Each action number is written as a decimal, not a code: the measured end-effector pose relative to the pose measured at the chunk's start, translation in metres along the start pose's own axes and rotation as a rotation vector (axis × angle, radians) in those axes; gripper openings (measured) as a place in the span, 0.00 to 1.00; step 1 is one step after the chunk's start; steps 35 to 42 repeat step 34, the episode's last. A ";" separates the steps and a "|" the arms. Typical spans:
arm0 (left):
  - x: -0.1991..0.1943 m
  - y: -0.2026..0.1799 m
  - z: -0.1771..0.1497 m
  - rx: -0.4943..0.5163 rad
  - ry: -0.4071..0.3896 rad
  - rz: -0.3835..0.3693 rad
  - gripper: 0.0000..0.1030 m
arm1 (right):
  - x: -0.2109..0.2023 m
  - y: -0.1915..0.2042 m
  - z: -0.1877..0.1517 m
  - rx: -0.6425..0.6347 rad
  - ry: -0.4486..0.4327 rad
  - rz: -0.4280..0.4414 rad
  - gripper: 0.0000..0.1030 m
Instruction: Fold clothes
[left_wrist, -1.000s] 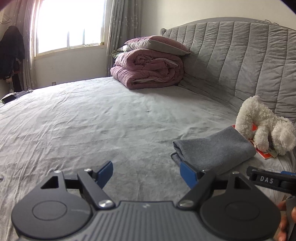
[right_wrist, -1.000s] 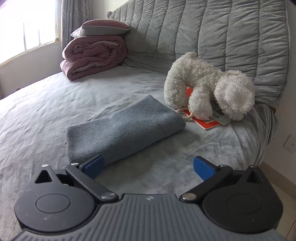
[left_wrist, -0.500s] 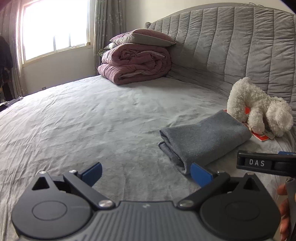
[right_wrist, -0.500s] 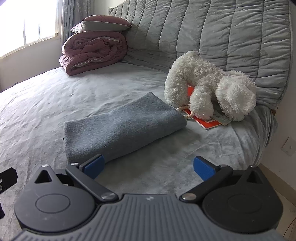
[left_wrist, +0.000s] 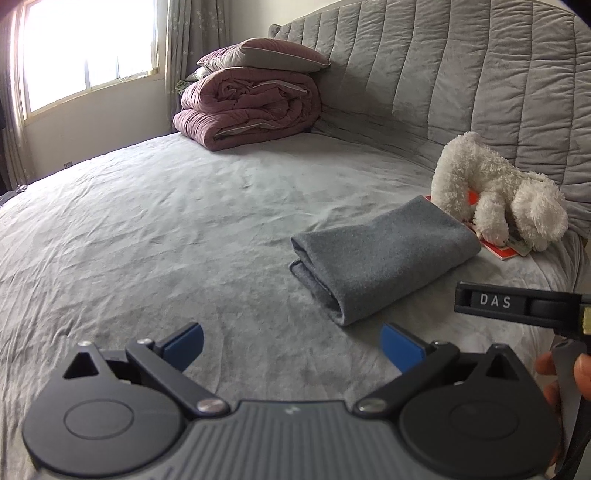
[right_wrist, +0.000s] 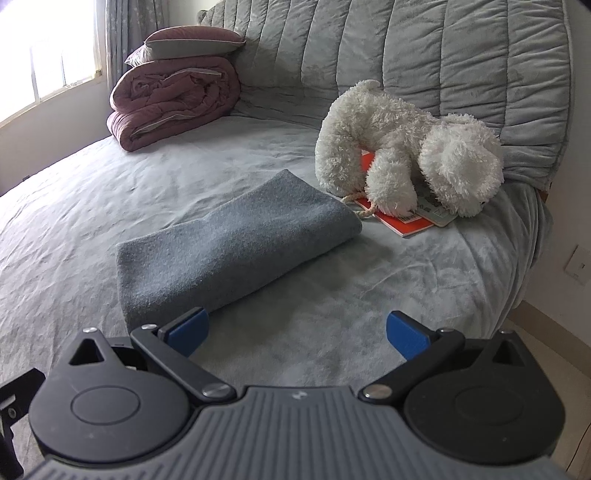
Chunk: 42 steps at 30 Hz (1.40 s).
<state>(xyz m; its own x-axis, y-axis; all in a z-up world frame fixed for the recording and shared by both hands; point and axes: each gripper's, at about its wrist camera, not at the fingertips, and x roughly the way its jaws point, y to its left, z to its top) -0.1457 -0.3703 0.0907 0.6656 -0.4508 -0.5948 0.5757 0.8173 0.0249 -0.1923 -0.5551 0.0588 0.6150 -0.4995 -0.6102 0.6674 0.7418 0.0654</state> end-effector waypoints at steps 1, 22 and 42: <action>0.001 0.000 0.000 0.001 0.005 0.002 0.99 | 0.000 0.001 0.000 -0.002 0.003 0.001 1.00; 0.003 -0.009 -0.002 -0.003 0.003 -0.041 0.99 | 0.004 -0.005 0.000 0.033 0.021 -0.002 1.00; 0.005 -0.013 -0.006 0.030 0.001 -0.022 1.00 | 0.004 -0.001 0.000 0.012 0.017 0.006 1.00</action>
